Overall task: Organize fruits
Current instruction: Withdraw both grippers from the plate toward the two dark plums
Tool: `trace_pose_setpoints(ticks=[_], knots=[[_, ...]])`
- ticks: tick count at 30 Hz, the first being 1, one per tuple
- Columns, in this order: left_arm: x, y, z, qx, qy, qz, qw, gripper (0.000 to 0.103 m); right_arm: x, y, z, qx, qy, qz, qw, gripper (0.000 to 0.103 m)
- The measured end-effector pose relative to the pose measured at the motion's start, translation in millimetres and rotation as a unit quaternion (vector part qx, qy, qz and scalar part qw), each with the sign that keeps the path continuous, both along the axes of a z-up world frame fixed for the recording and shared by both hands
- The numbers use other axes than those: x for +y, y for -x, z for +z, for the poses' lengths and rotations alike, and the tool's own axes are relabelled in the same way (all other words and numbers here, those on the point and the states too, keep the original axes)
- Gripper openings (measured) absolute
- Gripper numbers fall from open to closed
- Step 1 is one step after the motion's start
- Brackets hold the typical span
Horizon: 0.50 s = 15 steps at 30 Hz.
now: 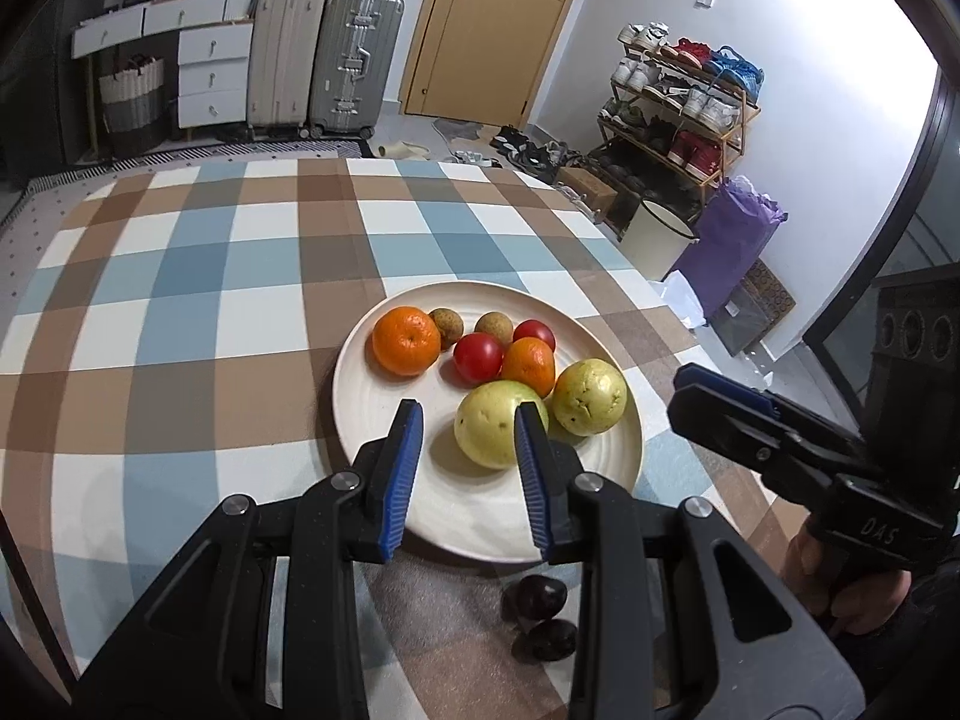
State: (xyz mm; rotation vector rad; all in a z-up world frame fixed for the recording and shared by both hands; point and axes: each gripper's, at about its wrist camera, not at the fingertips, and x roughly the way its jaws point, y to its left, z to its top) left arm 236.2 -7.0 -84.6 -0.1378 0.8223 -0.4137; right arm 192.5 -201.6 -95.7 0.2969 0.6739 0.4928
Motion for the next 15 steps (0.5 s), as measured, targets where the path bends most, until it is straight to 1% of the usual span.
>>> trace_pose_setpoints(ticks=[5, 11, 13, 14, 15], knots=[[3, 18, 0, -0.005, -0.008, 0.009, 0.9999, 0.028, 2, 13, 1, -0.006, 0.002, -0.004, 1.000, 0.050], [5, 34, -7, 0.000, -0.013, 0.013, 0.9998, 0.032, 3, 28, -1, -0.010, 0.001, -0.007, 1.000, 0.051], [5, 41, -7, -0.001, -0.014, 0.015, 0.9998, 0.037, 3, 33, -2, -0.011, 0.001, -0.009, 1.000, 0.052], [5, 45, -7, -0.003, -0.013, 0.019, 0.9997, 0.039, 3, 35, -2, -0.010, 0.001, -0.010, 1.000, 0.054], [6, 47, -7, -0.004, -0.012, 0.022, 0.9997, 0.041, 3, 38, -2, -0.008, -0.002, -0.011, 1.000, 0.059]])
